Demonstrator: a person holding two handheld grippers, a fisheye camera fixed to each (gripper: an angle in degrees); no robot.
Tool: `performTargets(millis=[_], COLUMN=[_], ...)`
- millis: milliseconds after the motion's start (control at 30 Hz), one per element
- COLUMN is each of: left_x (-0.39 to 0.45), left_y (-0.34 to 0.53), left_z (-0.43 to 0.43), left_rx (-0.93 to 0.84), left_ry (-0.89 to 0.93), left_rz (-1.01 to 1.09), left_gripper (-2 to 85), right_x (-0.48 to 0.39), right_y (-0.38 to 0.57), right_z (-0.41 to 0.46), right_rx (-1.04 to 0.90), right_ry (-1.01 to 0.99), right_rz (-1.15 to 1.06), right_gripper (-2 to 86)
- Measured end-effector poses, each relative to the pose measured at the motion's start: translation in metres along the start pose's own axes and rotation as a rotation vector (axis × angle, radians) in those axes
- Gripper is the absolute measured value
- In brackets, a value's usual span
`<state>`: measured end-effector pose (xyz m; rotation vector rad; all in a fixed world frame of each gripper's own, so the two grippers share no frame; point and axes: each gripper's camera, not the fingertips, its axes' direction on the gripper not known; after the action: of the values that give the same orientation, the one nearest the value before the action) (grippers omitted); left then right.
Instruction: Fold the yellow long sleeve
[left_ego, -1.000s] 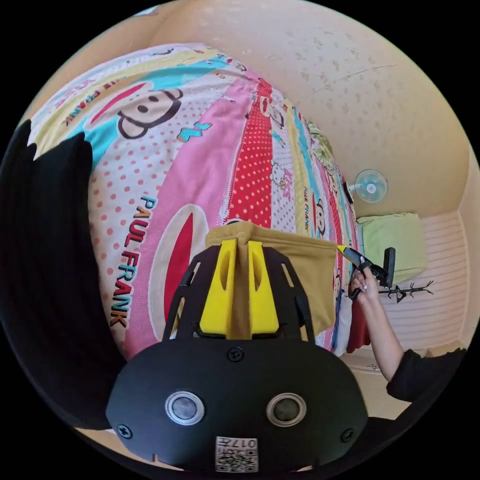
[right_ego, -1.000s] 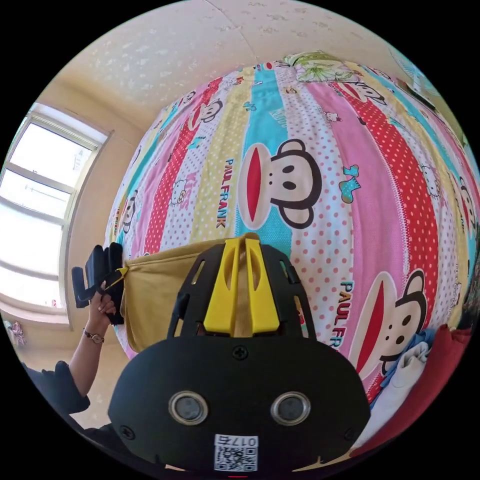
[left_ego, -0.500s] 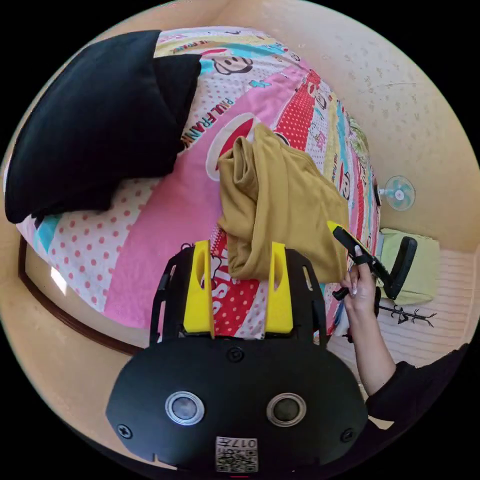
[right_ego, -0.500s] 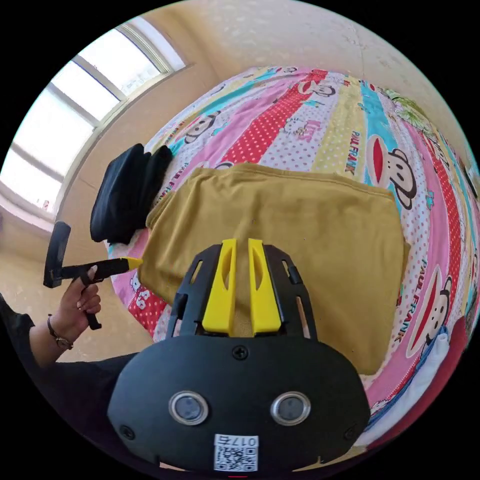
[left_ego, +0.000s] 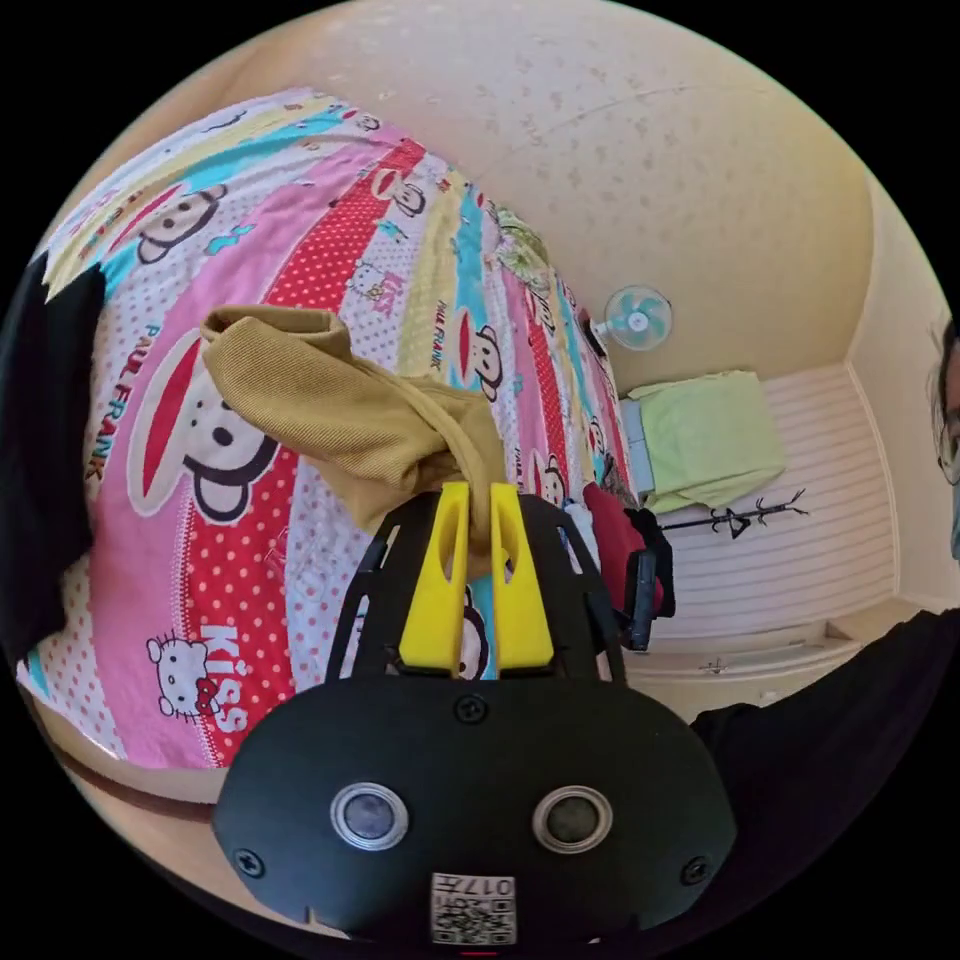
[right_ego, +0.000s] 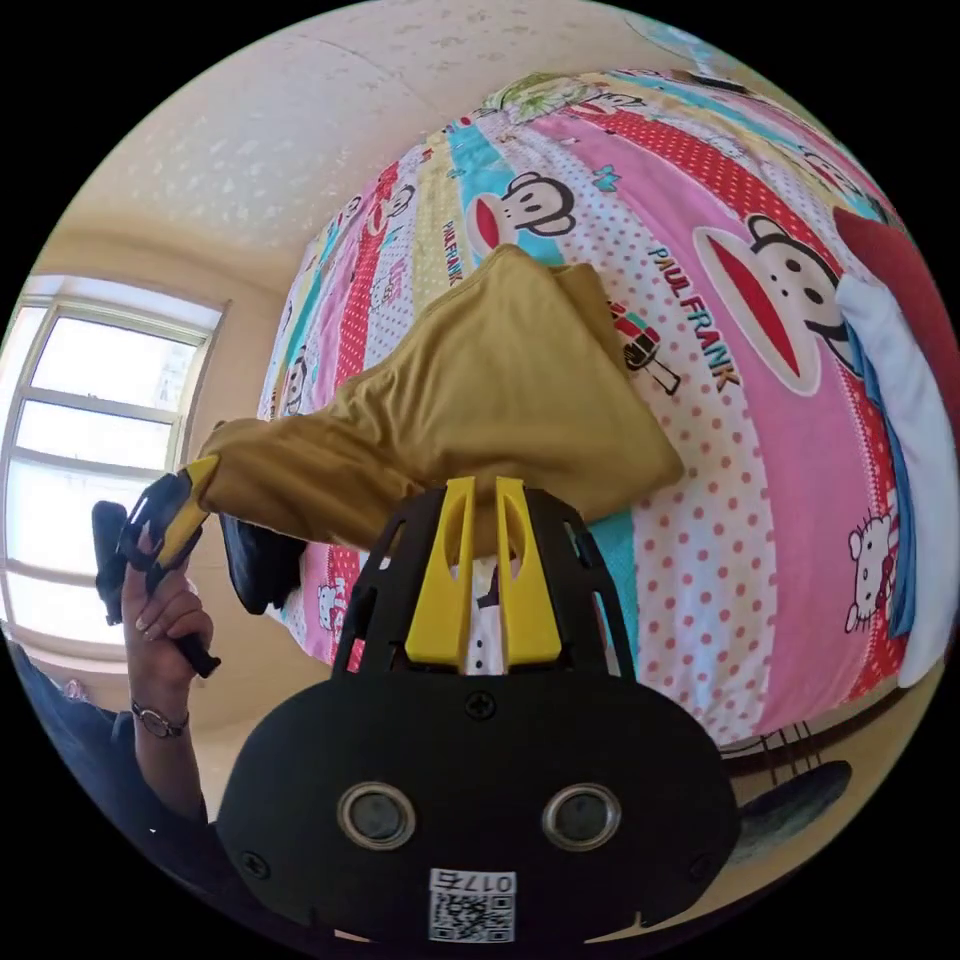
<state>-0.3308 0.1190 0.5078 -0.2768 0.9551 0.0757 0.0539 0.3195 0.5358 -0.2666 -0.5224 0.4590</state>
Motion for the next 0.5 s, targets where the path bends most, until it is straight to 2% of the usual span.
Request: performTargets(millis=[133, 233, 300, 367, 433, 500], left_x=[0.057, 0.058, 0.047, 0.018, -0.016, -0.055], left_y=[-0.007, -0.003, 0.003, 0.014, 0.021, 0.027], left_z=[0.100, 0.135, 0.115, 0.083, 0.078, 0.094], left_rx=[-0.192, -0.302, -0.203, -0.070, -0.070, -0.167], left_ry=[0.058, 0.075, 0.060, -0.098, -0.220, -0.198], left_rz=[0.158, 0.123, 0.078, -0.011, -0.118, -0.228], left_gripper=[4.5, 8.1, 11.7, 13.4, 15.4, 17.1], right_x=[0.076, 0.125, 0.150, 0.178, 0.192, 0.201], right_y=[0.041, 0.060, 0.070, 0.082, 0.087, 0.090], right_z=[-0.024, -0.030, -0.028, -0.024, -0.018, -0.010], right_rx=[-0.018, -0.016, -0.006, 0.046, 0.070, 0.069], right_ry=[-0.021, -0.204, -0.363, -0.576, -0.677, -0.704], right_rz=[0.161, 0.260, 0.321, 0.387, 0.416, 0.428], right_gripper=[6.0, 10.9, 14.6, 17.7, 19.3, 20.8])
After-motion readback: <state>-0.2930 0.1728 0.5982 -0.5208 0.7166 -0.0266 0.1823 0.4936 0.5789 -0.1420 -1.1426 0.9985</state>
